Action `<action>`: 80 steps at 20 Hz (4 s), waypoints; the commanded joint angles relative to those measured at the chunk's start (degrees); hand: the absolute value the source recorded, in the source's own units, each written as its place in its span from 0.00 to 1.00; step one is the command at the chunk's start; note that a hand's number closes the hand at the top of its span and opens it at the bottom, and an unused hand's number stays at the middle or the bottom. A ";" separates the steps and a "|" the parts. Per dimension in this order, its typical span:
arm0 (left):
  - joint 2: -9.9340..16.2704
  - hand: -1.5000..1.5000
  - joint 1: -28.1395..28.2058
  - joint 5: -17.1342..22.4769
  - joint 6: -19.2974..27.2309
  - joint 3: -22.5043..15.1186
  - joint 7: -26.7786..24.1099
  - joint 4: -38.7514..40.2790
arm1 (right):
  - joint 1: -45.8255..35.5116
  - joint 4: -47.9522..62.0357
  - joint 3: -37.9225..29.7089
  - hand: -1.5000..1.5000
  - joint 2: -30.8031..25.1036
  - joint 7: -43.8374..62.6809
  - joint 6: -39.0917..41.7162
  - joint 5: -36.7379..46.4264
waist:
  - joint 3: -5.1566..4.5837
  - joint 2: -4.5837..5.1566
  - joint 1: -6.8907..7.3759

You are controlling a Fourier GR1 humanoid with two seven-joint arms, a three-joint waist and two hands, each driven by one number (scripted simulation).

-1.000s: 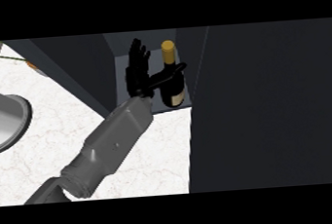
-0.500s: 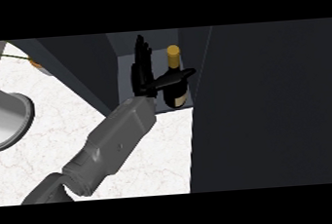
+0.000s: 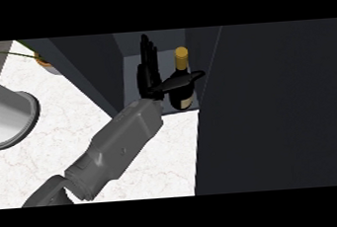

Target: Pick up the wine, place it into the cabinet and close the cabinet

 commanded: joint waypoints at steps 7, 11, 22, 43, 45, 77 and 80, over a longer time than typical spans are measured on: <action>-0.01 0.00 3.87 2.66 -0.78 -5.71 -3.98 -7.72 | -0.58 2.54 1.05 0.00 0.78 -2.20 -0.02 1.70 | 0.01 -0.35 1.50; -0.01 0.00 5.48 2.37 -0.98 -7.41 -3.34 -8.18 | 3.62 2.32 -1.45 0.00 -0.09 -4.47 1.20 0.12 | 0.06 -0.73 2.84; -0.01 0.00 13.42 -4.70 5.98 -7.54 -7.21 -20.64 | 5.68 -6.11 0.46 0.00 -0.21 3.45 -2.42 2.44 | 0.05 -1.67 5.82; 22.68 0.00 33.61 -23.79 0.60 -5.92 5.70 -56.87 | 8.19 -5.56 -2.48 0.00 -1.86 -1.66 0.64 1.64 | 0.08 -1.55 6.11; 24.35 0.00 36.32 -24.70 -0.05 -6.26 6.07 -60.67 | 3.69 -3.35 -1.40 0.00 -2.15 2.31 0.31 -0.47 | 0.06 -1.50 6.34; 59.97 0.00 74.80 -15.31 -26.58 18.31 -1.10 -84.04 | -5.12 -3.93 46.76 1.00 1.39 16.48 -9.90 9.52 | -0.16 -2.14 7.80; 61.83 0.00 78.01 -15.47 -29.34 19.20 -1.72 -82.48 | -11.30 1.35 49.55 1.00 1.38 14.93 -17.64 10.89 | -0.21 -2.12 8.57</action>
